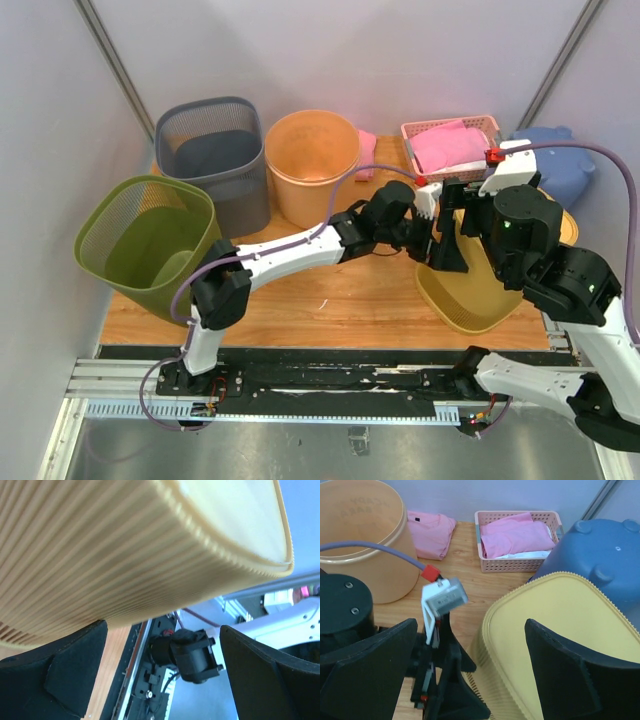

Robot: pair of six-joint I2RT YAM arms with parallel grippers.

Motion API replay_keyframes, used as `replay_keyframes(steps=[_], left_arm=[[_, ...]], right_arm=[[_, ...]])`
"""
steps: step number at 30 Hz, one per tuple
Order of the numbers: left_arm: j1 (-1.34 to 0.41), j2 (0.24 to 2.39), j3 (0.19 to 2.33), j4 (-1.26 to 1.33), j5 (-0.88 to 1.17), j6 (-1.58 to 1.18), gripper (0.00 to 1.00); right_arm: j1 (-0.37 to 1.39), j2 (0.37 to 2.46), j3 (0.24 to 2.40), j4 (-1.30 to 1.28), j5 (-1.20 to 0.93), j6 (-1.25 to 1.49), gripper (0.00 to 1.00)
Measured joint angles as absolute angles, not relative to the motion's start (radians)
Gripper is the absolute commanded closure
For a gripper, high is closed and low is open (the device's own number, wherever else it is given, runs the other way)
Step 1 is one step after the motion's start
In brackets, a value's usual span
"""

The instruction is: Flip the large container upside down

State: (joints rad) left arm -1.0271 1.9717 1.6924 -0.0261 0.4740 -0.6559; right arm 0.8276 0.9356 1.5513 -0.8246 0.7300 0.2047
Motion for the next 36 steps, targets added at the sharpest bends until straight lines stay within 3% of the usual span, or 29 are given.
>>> replay_keyframes(steps=[7, 16, 20, 26, 36], left_arm=[[-1.069, 1.890, 1.551, -0.058, 0.533, -0.549, 0.01], [-0.988, 1.702, 1.428, -0.084, 0.424, -0.507, 0.01], [-0.916, 1.774, 1.469, -0.080, 0.348, -0.564, 0.01], [-0.913, 2.011, 1.703, -0.123, 0.286, -0.611, 0.01], [-1.053, 2.154, 1.831, -0.177, 0.358, -0.557, 0.01]], right_arm=[[0.828, 0.927, 1.547, -0.834, 0.738, 0.204, 0.09], [0.828, 0.887, 1.514, -0.819, 0.788, 0.204, 0.09], [0.828, 0.883, 1.515, -0.812, 0.794, 0.204, 0.09], [0.828, 0.886, 1.516, -0.812, 0.793, 0.204, 0.09], [0.828, 0.888, 1.518, -0.813, 0.787, 0.208, 0.09]])
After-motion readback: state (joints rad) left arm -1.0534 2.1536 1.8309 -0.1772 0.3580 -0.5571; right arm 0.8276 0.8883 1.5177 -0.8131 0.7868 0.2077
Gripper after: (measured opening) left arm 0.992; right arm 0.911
